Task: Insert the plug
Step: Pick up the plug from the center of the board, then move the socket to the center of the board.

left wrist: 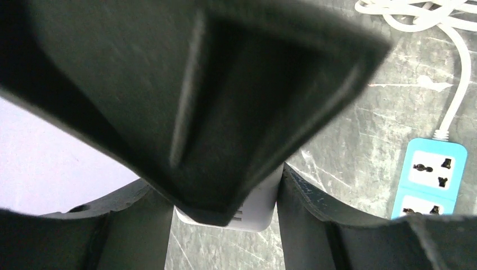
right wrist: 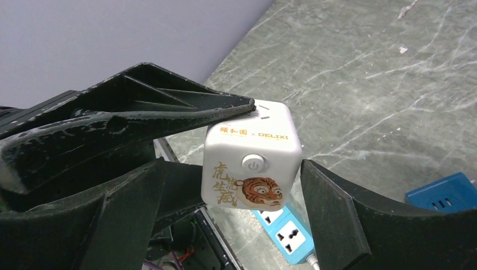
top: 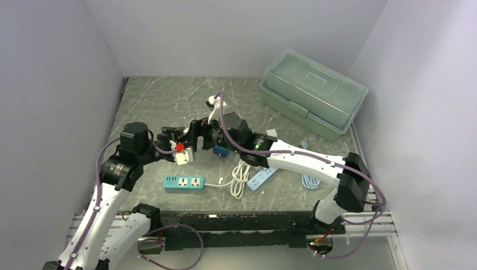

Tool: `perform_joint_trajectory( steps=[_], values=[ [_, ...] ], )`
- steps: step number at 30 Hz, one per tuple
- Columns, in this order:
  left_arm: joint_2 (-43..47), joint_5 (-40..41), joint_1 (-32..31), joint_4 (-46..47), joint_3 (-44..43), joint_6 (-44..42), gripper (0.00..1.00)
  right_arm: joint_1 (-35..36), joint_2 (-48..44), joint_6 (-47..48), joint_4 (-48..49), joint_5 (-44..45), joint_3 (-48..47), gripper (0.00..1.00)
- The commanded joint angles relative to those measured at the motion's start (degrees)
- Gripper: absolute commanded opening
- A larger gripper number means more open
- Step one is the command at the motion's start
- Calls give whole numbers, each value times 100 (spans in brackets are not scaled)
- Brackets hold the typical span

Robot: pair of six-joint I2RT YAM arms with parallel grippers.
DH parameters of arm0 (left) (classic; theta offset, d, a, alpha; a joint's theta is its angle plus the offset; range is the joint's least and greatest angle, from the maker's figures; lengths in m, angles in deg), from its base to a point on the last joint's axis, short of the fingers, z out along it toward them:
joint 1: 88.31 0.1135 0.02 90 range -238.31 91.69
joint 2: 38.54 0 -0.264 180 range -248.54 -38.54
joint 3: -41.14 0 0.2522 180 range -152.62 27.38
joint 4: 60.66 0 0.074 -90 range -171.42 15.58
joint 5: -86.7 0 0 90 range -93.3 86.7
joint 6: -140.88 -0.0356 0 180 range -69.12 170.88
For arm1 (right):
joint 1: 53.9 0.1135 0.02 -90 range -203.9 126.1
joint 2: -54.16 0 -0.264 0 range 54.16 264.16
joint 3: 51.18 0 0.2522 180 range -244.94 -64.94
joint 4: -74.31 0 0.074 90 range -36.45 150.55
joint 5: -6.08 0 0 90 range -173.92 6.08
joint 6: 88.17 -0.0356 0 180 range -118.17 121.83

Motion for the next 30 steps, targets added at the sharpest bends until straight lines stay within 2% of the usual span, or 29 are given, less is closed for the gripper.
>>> perform_joint_trajectory(
  steps=[1, 5, 7, 9, 11, 12, 13, 14, 15, 16, 18, 24, 27, 29, 30],
  values=[
    [-35, 5, -19, 527, -204, 273, 0, 27, 285, 10, 260, -45, -395, 90],
    [-91, 20, -18, 498, -284, 308, 0, 27, 496, -86, 206, -18, -606, 84],
    [-68, -53, -18, 407, -296, 284, 0, 27, 532, -109, 251, 52, -622, 76],
    [20, -149, -19, 377, -233, 263, 0, 27, 505, -125, 280, 153, -625, 64],
    [62, -217, -19, 295, -184, 176, 2, 27, 417, -114, 251, 252, -583, 44],
    [58, -216, -19, 256, -162, 179, 12, 27, 358, -103, 197, 372, -542, 30],
    [25, -206, -19, 162, -164, 192, 33, 27, 281, -98, 125, 446, -497, 19],
    [-47, -159, -19, 71, -179, 243, 70, 21, 208, -85, 21, 526, -436, 11],
    [-148, -84, -19, -18, -235, 438, 87, 7, 111, -77, -100, 618, -377, 7],
    [-307, -33, -19, -174, -373, 711, 96, -21, 21, -58, -219, 690, -302, 4],
    [-670, 33, -19, -822, -685, 837, 100, -131, -200, -94, -622, 708, -129, 1],
    [-673, 99, -1, -1069, -334, 1107, 100, -359, -946, -160, -1636, 726, 411, 0],
    [-990, -34, 8, -1910, -322, 679, 100, -394, -1165, -156, -2208, 654, 467, 0],
    [-1377, -60, 27, -2917, -377, -30, 100, -403, -1305, -203, -2557, 536, 519, 0],
    [-1530, -32, 61, -3136, -352, -186, 100, -411, -1329, -241, -2709, 468, 542, 0]
  ],
)
